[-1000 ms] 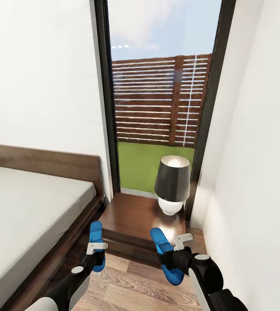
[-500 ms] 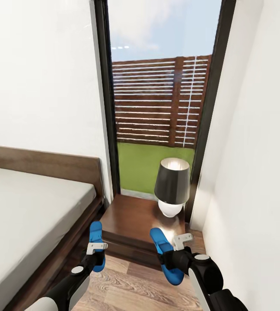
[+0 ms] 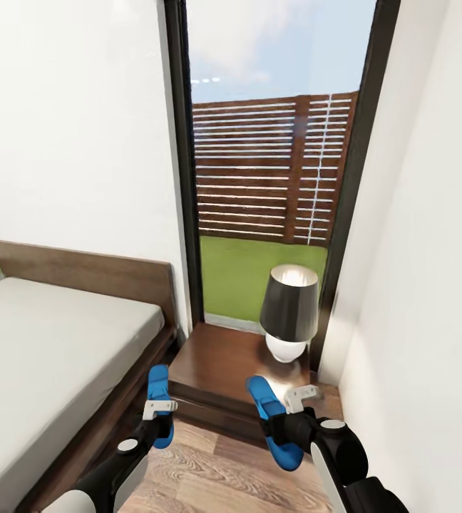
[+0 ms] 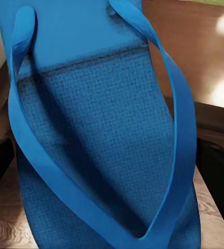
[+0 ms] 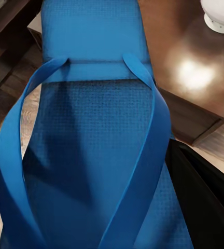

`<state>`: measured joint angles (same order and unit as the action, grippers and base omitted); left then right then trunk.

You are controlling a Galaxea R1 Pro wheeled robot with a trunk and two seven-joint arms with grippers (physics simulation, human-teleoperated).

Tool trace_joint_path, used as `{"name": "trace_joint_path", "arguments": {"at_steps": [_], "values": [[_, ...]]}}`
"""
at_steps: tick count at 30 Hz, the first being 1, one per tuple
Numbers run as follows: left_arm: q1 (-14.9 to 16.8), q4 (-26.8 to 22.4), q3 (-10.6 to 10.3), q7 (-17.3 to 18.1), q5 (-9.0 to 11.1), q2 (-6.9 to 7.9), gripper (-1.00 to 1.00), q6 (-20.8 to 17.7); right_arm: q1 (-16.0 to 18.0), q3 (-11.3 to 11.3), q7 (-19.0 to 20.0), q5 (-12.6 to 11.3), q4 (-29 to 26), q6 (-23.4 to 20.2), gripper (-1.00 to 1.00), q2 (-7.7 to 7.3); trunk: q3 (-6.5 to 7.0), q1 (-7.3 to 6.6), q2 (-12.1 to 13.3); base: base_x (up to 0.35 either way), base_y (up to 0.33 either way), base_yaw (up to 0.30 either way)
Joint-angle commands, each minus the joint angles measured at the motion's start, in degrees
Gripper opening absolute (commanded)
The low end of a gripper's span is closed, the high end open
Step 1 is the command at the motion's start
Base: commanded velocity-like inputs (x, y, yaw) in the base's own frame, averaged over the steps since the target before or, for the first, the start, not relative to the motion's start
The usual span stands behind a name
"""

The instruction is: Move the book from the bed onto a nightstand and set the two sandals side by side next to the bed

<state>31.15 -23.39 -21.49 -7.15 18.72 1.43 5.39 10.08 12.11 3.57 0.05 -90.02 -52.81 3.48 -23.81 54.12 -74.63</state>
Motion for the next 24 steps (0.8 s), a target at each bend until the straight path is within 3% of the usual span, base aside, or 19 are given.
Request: {"name": "trace_joint_path", "arguments": {"at_steps": [1, 18, 24], "values": [[0.05, 0.01, -0.48, -0.38, 0.44, 0.05, -1.0, 0.2, 0.03, -0.05, 0.18, 0.04, -0.05, -0.27, -1.0, 0.02, 0.12, -0.23, 0.38, 0.0, 0.0, 0.219], [0.05, 0.01, -0.52, -0.4, 0.42, 0.01, -1.0, 0.24, 0.03, 0.02, 0.14, 0.04, 0.02, -0.27, -1.0, 0.03, 3.17, -3.96, 7.2, 0.0, 0.0, 0.274], [0.05, 0.01, -0.53, -0.4, 0.41, 0.01, -1.0, 0.24, 0.03, -0.01, 0.19, 0.02, 0.02, -0.25, -1.0, 0.03, 4.25, -5.28, 9.6, 0.0, 0.0, 0.156]]}}
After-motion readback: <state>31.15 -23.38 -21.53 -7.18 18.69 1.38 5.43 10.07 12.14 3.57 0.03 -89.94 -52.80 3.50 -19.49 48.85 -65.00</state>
